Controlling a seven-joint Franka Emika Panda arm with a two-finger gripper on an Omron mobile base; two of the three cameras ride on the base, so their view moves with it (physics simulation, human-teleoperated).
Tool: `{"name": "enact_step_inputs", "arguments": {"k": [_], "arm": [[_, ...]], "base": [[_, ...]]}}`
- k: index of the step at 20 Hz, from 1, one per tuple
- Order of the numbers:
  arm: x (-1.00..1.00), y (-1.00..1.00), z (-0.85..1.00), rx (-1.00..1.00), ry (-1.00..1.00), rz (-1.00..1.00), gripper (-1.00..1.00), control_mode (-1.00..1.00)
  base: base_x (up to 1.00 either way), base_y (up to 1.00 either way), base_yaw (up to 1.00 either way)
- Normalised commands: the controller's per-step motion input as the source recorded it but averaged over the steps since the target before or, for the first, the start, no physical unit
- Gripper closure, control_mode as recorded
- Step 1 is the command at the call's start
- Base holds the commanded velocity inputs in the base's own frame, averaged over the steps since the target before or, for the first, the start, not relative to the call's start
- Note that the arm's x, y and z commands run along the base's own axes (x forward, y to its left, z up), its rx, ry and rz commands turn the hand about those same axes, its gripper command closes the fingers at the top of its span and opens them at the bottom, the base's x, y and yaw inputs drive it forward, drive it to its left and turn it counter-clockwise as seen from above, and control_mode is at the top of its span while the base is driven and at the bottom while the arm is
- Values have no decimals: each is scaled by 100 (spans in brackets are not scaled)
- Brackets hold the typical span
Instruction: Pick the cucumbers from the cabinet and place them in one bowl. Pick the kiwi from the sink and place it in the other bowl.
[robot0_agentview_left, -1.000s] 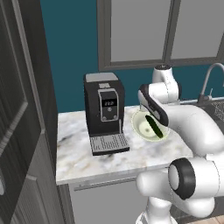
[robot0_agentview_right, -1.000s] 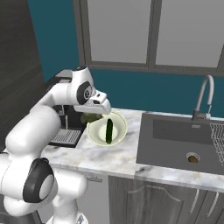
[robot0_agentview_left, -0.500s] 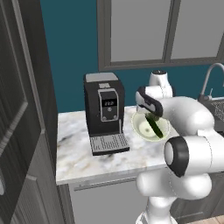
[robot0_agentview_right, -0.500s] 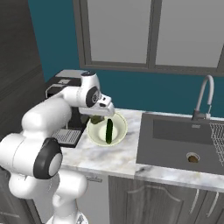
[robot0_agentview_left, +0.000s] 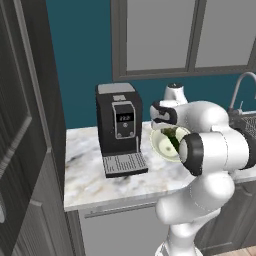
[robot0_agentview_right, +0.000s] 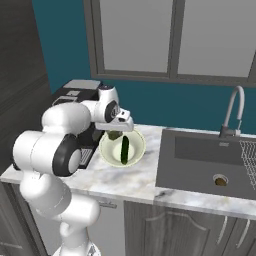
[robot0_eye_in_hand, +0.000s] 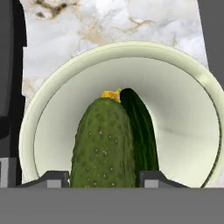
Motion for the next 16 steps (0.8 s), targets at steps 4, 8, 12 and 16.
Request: {"name": "enact_step_inputs", "arguments": {"k": [4, 8, 12, 16], "arm": [[53, 0, -32, 0, 0, 4, 100, -100], [50, 0, -33, 1, 0, 4, 100, -100], [33, -4, -26, 1, 1, 3, 100, -100], [-10, -13, -3, 2, 2, 0, 100, -100]], "base": [[0, 0, 0], [0, 0, 0], [0, 0, 0], [0, 0, 0]]}}
